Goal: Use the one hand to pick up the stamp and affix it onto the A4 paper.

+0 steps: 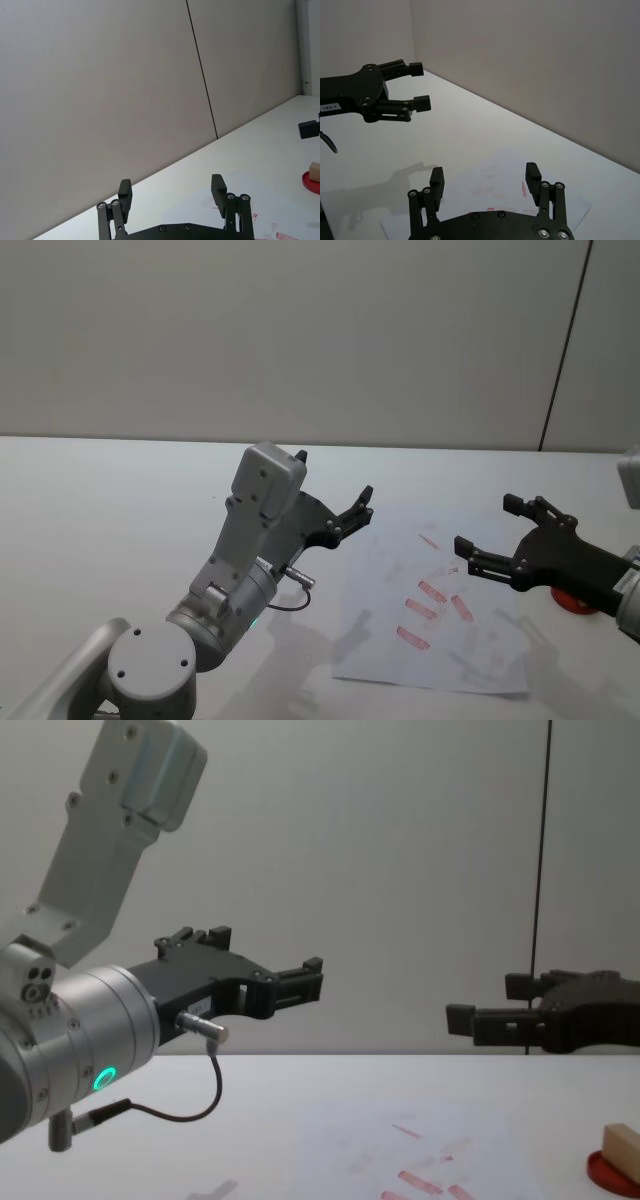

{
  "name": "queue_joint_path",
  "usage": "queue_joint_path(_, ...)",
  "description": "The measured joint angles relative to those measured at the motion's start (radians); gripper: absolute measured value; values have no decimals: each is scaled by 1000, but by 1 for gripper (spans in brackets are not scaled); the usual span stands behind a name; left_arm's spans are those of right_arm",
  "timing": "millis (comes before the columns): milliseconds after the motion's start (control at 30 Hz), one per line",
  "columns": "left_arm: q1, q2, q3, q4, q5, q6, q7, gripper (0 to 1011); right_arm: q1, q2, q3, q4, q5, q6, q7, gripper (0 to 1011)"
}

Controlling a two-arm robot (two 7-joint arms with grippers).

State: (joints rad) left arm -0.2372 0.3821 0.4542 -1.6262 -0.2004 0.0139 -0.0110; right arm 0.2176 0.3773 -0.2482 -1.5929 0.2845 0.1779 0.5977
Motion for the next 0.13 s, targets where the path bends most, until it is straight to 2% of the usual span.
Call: queue_joint_path(133, 0, 0, 0, 0, 0, 0, 0, 1002, 0, 0, 0, 0, 0, 0, 0, 1001)
